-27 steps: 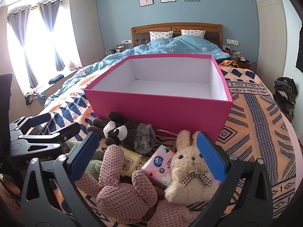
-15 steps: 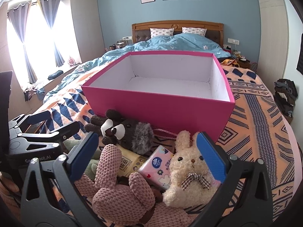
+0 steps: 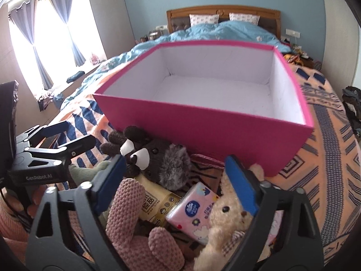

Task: Organize objects
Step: 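Reach the right gripper to the brown-and-white raccoon plush and grasp it, then lift the raccoon plush with the right gripper and drop it into the magenta box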

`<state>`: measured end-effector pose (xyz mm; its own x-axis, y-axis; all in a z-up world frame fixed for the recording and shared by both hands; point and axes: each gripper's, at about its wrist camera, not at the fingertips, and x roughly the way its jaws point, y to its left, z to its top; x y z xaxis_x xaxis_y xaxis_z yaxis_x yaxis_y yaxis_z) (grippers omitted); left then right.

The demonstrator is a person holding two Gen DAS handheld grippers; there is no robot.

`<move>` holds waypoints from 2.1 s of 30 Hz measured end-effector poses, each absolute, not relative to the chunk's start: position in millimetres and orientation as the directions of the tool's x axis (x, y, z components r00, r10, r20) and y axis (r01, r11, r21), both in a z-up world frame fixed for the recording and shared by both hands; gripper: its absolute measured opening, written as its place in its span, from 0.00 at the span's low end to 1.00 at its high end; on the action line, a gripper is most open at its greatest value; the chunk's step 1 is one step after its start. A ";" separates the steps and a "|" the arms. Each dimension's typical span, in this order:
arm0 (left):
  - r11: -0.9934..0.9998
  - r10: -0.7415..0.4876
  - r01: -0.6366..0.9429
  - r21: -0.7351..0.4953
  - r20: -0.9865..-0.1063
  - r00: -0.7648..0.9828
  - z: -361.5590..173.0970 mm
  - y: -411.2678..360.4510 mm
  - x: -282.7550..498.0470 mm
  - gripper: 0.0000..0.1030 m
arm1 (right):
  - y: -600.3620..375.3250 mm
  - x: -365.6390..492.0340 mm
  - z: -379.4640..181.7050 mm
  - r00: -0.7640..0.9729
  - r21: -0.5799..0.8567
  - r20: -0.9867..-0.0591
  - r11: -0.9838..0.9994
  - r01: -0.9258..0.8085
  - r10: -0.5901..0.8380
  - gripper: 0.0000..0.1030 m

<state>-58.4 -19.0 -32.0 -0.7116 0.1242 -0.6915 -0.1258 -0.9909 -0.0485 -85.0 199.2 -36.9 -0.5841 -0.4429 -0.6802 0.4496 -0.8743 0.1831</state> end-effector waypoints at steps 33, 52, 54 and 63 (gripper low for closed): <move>-0.910 0.350 -0.395 -0.127 -0.746 -0.567 -55.3 6.4 -73.8 0.91 | 199.9 -101.3 -49.9 -0.427 0.281 -0.751 -0.828 0.485 -0.504 0.16; -0.887 0.401 -0.414 -0.206 -0.789 -0.465 -75.2 -5.5 -91.8 0.80 | 170.2 -108.5 -50.6 -0.419 0.237 -0.775 -0.833 0.501 -0.473 0.54; -0.871 0.424 -0.443 -0.214 -0.784 -0.454 -70.2 -0.5 -87.2 0.80 | 177.4 -99.9 -40.9 -0.437 0.239 -0.754 -0.825 0.513 -0.490 0.54; -0.833 0.489 -0.514 -0.204 -0.705 -0.513 -12.8 7.3 -69.4 0.63 | 186.6 -77.7 15.5 -0.519 0.169 -0.677 -0.796 0.581 -0.522 0.54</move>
<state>-69.4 7.3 -12.8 -0.5132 0.4893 -0.7051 -0.5143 -0.8331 -0.2038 -77.7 186.6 15.5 -0.5188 -0.5223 -0.6768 0.5806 -0.7963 0.1695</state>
